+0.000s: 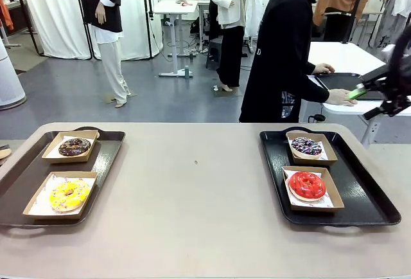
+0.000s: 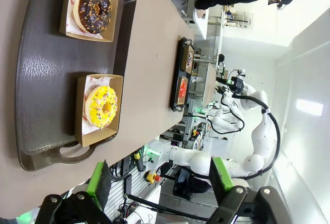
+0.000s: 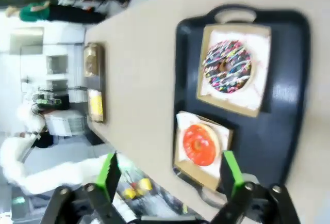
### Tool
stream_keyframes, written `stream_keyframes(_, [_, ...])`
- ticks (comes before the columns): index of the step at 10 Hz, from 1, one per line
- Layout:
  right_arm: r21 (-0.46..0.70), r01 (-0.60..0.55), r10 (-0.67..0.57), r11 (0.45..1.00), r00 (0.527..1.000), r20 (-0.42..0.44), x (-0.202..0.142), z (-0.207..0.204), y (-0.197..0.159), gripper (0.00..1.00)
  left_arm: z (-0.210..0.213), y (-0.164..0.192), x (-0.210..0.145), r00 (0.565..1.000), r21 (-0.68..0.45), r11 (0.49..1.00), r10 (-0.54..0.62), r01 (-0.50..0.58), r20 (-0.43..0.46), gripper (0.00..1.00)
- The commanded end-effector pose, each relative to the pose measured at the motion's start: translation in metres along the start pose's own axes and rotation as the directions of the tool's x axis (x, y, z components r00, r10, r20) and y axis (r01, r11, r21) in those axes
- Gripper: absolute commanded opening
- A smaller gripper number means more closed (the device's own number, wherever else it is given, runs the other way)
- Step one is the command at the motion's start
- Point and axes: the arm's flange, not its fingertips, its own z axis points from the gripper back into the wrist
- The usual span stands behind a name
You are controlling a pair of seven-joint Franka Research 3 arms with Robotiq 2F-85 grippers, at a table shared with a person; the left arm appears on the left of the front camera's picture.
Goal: Individually package the donuts and arrange them on the tray.
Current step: Place the picked Paper togo box on the Handle tray.
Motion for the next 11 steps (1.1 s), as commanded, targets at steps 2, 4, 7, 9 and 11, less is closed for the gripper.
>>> stream_keyframes(2, [0.228,0.121,-0.122,0.966,0.992,-0.01,-0.009,0.016,-0.066,1.0,0.002,-0.001,-0.002,1.0,-0.007,1.0,-0.018,0.018,0.0,1.0])
stream_keyframes(4, [0.311,0.168,-0.171,0.936,0.985,-0.018,-0.022,0.02,-0.102,1.0,0.002,-0.001,-0.002,1.0,-0.007,1.0,-0.018,0.018,0.0,1.0])
stream_keyframes(7, [0.29,0.202,-0.203,0.935,0.979,-0.027,-0.034,0.017,-0.112,1.0,0.002,-0.001,-0.002,1.0,-0.007,1.0,-0.018,0.018,0.0,1.0])
stream_keyframes(9, [0.29,0.202,-0.203,0.935,0.979,-0.027,-0.034,0.017,-0.112,1.0,0.002,-0.001,-0.002,1.0,-0.007,1.0,-0.018,0.018,0.0,1.0])
stream_keyframes(11, [0.29,0.202,-0.203,0.935,0.979,-0.027,-0.034,0.017,-0.112,1.0,0.002,-0.001,-0.002,1.0,-0.007,1.0,-0.018,0.018,0.0,1.0])
